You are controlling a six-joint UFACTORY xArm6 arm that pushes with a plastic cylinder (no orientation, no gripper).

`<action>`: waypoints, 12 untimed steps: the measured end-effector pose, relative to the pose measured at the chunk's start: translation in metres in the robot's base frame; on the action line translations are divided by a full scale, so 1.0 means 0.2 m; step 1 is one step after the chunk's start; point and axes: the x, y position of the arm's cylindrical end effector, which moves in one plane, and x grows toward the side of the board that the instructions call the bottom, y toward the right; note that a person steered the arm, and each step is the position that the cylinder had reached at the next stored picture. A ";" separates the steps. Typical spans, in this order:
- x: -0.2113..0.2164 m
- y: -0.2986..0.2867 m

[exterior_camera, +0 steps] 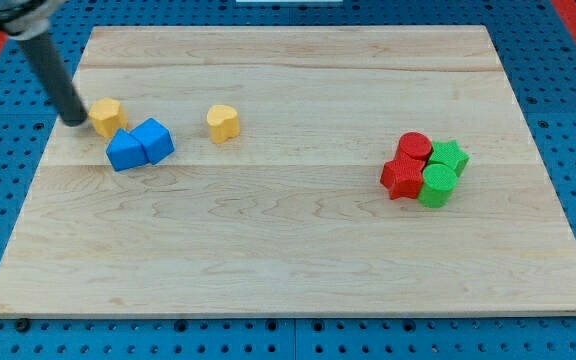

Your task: Place the blue blocks below the yellow blocks

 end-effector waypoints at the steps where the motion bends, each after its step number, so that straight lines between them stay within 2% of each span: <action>1: 0.00 0.35; 2: -0.02 0.35; 3: -0.02 -0.08; 4: 0.05 -0.25; 5: 0.22 -0.20; 6: 0.31 -0.07; 9: 0.42 0.72; 10: 0.43 0.70; 11: 0.57 0.70; 12: 0.73 1.08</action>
